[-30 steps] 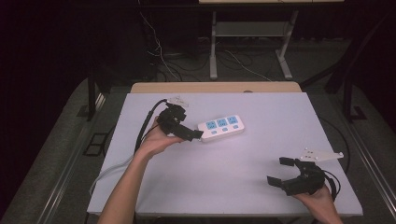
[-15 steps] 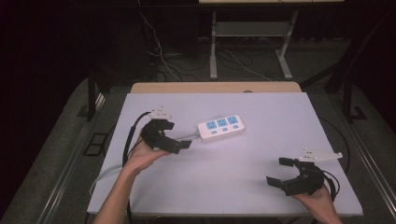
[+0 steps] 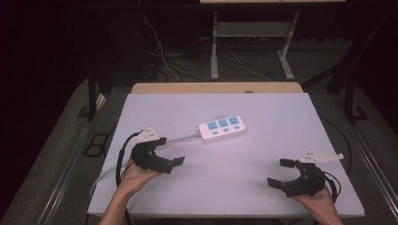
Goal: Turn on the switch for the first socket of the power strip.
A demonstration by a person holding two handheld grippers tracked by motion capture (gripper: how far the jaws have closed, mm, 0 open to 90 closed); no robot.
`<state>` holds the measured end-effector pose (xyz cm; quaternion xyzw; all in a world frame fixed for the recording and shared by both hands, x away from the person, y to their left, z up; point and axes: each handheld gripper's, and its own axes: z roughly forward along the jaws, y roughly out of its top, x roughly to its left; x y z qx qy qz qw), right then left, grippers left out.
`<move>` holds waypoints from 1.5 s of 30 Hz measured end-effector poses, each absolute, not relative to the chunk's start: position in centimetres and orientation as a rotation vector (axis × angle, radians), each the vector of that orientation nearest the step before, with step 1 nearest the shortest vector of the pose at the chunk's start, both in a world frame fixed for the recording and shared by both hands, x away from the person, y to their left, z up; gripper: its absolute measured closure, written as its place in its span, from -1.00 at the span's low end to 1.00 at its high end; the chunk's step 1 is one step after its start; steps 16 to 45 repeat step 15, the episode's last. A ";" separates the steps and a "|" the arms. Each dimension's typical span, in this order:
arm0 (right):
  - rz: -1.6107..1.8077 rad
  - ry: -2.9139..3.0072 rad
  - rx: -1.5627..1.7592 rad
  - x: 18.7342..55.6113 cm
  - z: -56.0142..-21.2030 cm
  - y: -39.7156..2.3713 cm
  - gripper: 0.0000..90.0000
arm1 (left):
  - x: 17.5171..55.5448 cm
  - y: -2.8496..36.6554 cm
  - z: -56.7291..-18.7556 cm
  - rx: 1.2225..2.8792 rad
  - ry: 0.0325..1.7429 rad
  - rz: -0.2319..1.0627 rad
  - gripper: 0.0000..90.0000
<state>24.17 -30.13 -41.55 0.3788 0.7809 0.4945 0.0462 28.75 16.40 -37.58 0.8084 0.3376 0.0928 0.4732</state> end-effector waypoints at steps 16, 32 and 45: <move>1.512 2.392 1.165 23.9 -41.7 -29.9 -0.99 | 25.9 18.0 -41.3 1.899 0.871 0.178 -1.00; 1.512 2.392 1.165 23.9 -41.7 -29.9 -0.99 | 25.9 18.0 -41.3 1.899 0.871 0.178 -1.00; 1.512 2.392 1.165 23.9 -41.7 -29.9 -0.99 | 25.9 18.0 -41.3 1.899 0.871 0.178 -1.00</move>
